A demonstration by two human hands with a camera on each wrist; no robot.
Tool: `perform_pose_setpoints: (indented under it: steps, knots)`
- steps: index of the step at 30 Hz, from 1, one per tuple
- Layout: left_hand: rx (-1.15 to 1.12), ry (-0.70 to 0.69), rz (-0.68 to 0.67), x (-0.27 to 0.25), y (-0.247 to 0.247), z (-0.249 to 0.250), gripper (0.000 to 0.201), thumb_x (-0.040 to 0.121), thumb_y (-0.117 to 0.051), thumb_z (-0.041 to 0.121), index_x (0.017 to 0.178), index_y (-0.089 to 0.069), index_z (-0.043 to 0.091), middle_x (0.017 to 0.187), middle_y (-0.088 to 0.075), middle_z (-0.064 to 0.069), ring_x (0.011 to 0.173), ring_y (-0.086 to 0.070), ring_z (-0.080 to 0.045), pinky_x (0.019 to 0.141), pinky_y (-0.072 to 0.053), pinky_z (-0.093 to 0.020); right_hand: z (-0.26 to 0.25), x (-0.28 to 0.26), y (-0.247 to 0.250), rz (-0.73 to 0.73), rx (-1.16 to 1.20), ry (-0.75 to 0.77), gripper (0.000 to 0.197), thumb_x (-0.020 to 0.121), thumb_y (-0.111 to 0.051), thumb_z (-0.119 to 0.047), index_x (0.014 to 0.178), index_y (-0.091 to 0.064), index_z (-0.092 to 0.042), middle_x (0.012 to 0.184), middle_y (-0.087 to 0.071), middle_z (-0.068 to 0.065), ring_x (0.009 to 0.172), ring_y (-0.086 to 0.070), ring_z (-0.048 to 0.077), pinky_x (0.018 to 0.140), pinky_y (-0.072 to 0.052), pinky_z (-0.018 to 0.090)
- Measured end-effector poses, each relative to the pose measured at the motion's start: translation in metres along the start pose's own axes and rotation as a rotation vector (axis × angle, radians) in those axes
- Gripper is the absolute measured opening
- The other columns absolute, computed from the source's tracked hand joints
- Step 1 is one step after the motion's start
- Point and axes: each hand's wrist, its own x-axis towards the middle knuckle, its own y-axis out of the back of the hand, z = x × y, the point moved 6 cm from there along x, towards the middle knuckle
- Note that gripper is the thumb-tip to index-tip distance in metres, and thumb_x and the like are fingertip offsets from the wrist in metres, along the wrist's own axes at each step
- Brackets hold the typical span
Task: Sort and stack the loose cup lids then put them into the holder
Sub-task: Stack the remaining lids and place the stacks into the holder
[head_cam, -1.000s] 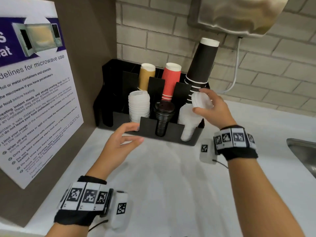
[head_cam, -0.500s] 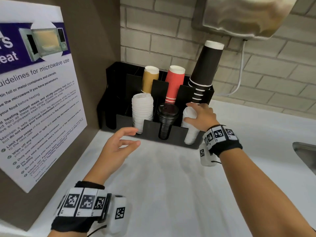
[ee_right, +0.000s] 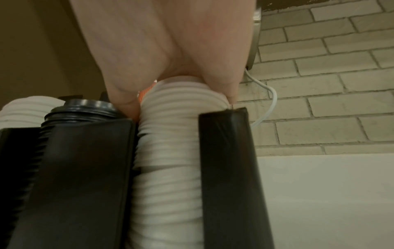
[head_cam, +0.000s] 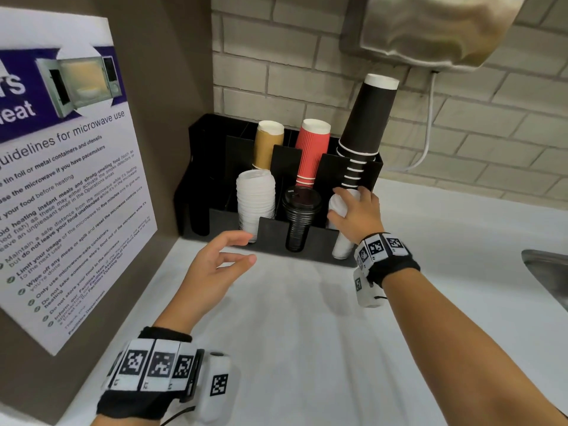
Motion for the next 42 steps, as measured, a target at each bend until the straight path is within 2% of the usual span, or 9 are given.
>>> perform_pose_setpoints:
  steps: [5, 10, 17, 20, 25, 29, 33, 38, 42]
  knots:
    - [-0.010, -0.004, -0.027, 0.002, -0.004, 0.002, 0.028, 0.090, -0.068, 0.013, 0.110, -0.064, 0.032, 0.110, -0.064, 0.023, 0.086, -0.064, 0.001, 0.073, -0.048, -0.007, -0.005, 0.000, -0.001, 0.048, -0.061, -0.037, 0.057, 0.095, -0.046, -0.045, 0.148, -0.035, -0.027, 0.150, -0.027, 0.021, 0.134, -0.025, 0.040, 0.115, -0.018, 0.042]
    - [-0.004, -0.009, -0.055, 0.002, -0.002, 0.003, 0.028, 0.089, -0.069, 0.013, 0.109, -0.065, 0.033, 0.114, -0.063, 0.018, 0.086, -0.064, 0.001, 0.072, -0.048, -0.007, -0.010, -0.006, 0.001, 0.132, -0.080, -0.035, 0.052, 0.096, -0.046, -0.044, 0.145, -0.039, -0.029, 0.149, -0.026, 0.019, 0.134, -0.025, 0.037, 0.114, -0.022, 0.042]
    - [0.019, -0.026, -0.098, 0.003, 0.002, 0.005, 0.028, 0.090, -0.069, 0.015, 0.108, -0.064, 0.036, 0.116, -0.064, 0.016, 0.091, -0.064, 0.000, 0.079, -0.049, -0.017, -0.007, -0.001, -0.001, 0.066, -0.123, -0.074, 0.050, 0.098, -0.037, -0.049, 0.146, -0.035, -0.035, 0.151, -0.028, 0.013, 0.136, -0.024, 0.038, 0.114, -0.022, 0.044]
    - [0.022, -0.030, -0.114, 0.002, 0.003, 0.004, 0.028, 0.089, -0.069, 0.015, 0.107, -0.065, 0.036, 0.117, -0.064, 0.015, 0.092, -0.064, 0.000, 0.080, -0.050, -0.018, -0.006, 0.003, 0.000, 0.017, -0.083, -0.077, 0.049, 0.097, -0.042, -0.046, 0.145, -0.037, -0.036, 0.150, -0.028, 0.013, 0.130, -0.030, 0.040, 0.110, -0.027, 0.043]
    - [0.023, -0.027, -0.129, -0.004, 0.009, 0.005, 0.028, 0.089, -0.070, 0.017, 0.107, -0.065, 0.038, 0.110, -0.064, 0.023, 0.090, -0.065, -0.001, 0.073, -0.049, -0.009, -0.005, 0.008, -0.002, -0.006, -0.097, -0.048, 0.048, 0.096, -0.045, -0.042, 0.143, -0.041, -0.035, 0.148, -0.031, 0.014, 0.131, -0.032, 0.037, 0.110, -0.023, 0.038]
    - [0.033, -0.039, -0.095, -0.007, 0.013, 0.009, 0.028, 0.089, -0.069, 0.014, 0.108, -0.065, 0.034, 0.107, -0.065, 0.026, 0.086, -0.065, 0.000, 0.074, -0.046, -0.006, -0.005, 0.013, -0.003, -0.012, -0.082, -0.043, 0.048, 0.093, -0.050, -0.043, 0.139, -0.047, -0.035, 0.144, -0.036, 0.013, 0.130, -0.035, 0.035, 0.108, -0.025, 0.037]
    - [0.038, -0.045, -0.071, -0.009, 0.014, 0.015, 0.028, 0.090, -0.068, 0.013, 0.108, -0.065, 0.034, 0.109, -0.066, 0.020, 0.084, -0.064, 0.001, 0.074, -0.045, -0.006, -0.004, 0.012, -0.005, -0.011, -0.094, -0.030, 0.049, 0.092, -0.050, -0.044, 0.140, -0.046, -0.035, 0.145, -0.035, 0.013, 0.130, -0.034, 0.035, 0.108, -0.025, 0.039]
    - [0.050, -0.025, -0.045, -0.013, 0.011, 0.015, 0.027, 0.089, -0.068, 0.016, 0.108, -0.065, 0.036, 0.115, -0.064, 0.014, 0.085, -0.065, 0.000, 0.078, -0.046, -0.015, -0.002, 0.011, -0.004, -0.050, -0.052, -0.002, 0.053, 0.092, -0.051, -0.043, 0.144, -0.040, -0.033, 0.149, -0.031, 0.013, 0.133, -0.031, 0.036, 0.111, -0.022, 0.039]
    - [0.049, -0.016, -0.033, -0.013, 0.008, 0.015, 0.027, 0.089, -0.069, 0.017, 0.107, -0.065, 0.036, 0.115, -0.064, 0.013, 0.085, -0.065, -0.001, 0.081, -0.047, -0.022, -0.003, 0.006, 0.007, -0.098, 0.111, 0.023, 0.074, 0.089, -0.061, -0.043, 0.150, -0.027, -0.020, 0.153, -0.028, 0.012, 0.140, -0.022, 0.033, 0.115, -0.018, 0.039]
